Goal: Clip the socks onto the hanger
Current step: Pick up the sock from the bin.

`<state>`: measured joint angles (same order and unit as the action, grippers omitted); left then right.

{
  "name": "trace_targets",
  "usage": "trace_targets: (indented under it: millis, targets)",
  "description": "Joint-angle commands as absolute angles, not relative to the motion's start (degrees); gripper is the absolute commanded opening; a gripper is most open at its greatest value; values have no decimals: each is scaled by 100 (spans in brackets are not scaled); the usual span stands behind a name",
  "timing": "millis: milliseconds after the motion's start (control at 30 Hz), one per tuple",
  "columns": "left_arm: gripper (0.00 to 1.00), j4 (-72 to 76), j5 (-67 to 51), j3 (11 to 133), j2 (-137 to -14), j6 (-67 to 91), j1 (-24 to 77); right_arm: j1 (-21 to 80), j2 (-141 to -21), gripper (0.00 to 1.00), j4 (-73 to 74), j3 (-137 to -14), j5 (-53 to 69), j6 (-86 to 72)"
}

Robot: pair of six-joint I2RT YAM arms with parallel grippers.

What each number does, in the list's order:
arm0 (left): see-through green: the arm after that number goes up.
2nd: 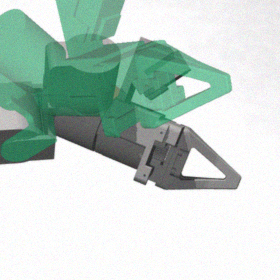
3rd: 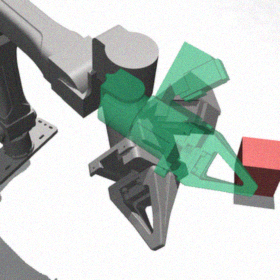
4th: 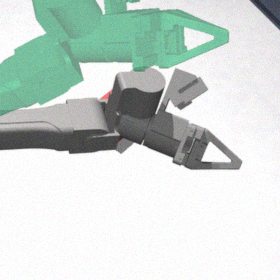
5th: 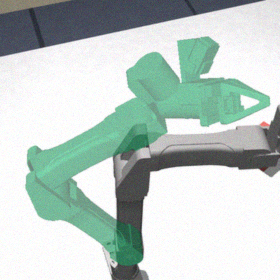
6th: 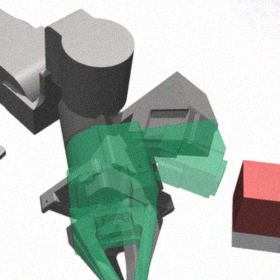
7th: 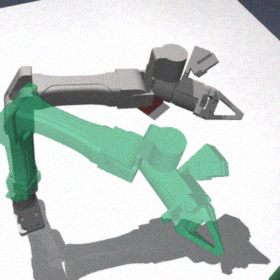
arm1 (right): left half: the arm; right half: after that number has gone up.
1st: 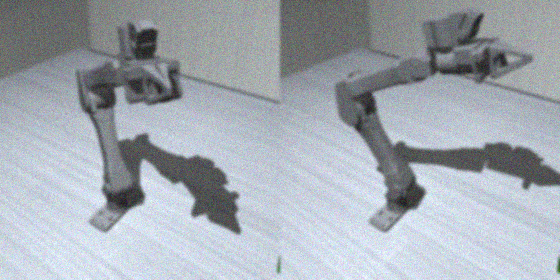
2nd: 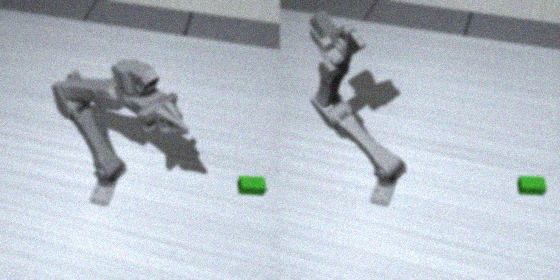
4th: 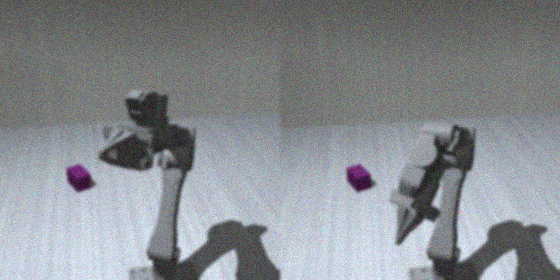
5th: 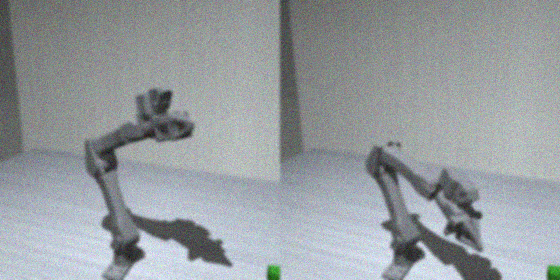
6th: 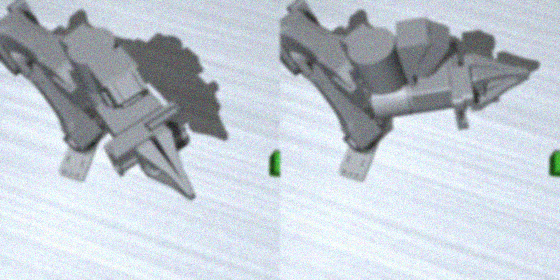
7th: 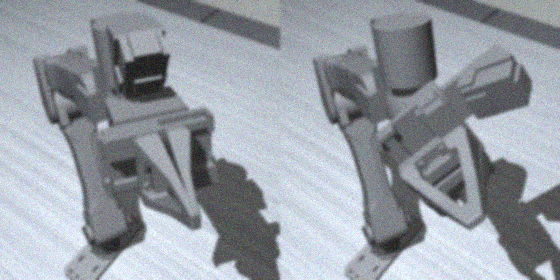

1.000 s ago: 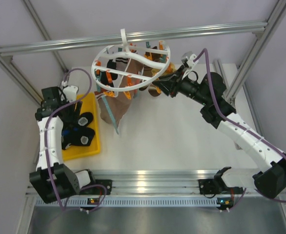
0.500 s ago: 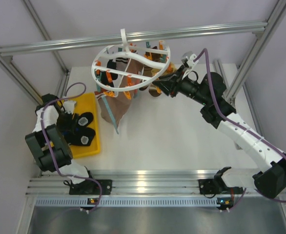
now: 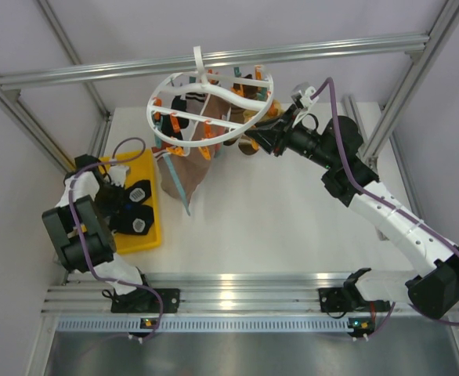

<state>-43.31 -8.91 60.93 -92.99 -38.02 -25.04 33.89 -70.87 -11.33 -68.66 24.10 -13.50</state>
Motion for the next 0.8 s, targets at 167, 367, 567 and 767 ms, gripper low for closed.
trace_targets:
  millis: [167,367,567,767]
  targets:
    - [0,-4322,-993,6345,-8712,-3718,-2479,3296,-6917,0,-1099,-6943,2479,-1292]
    - [0,-5167,-1721,7048,-7797,-3683,-2549,3296,-6873,0,-1081,-6917,2435,-1292]
    - [0,-5475,-2662,7330,-6742,-3674,-2654,3296,-6829,0,-1107,-6900,2356,-1301]
    - [0,-5537,-4129,7725,-5986,-3244,-2777,3287,-6838,0,-1081,-6926,2338,-1292]
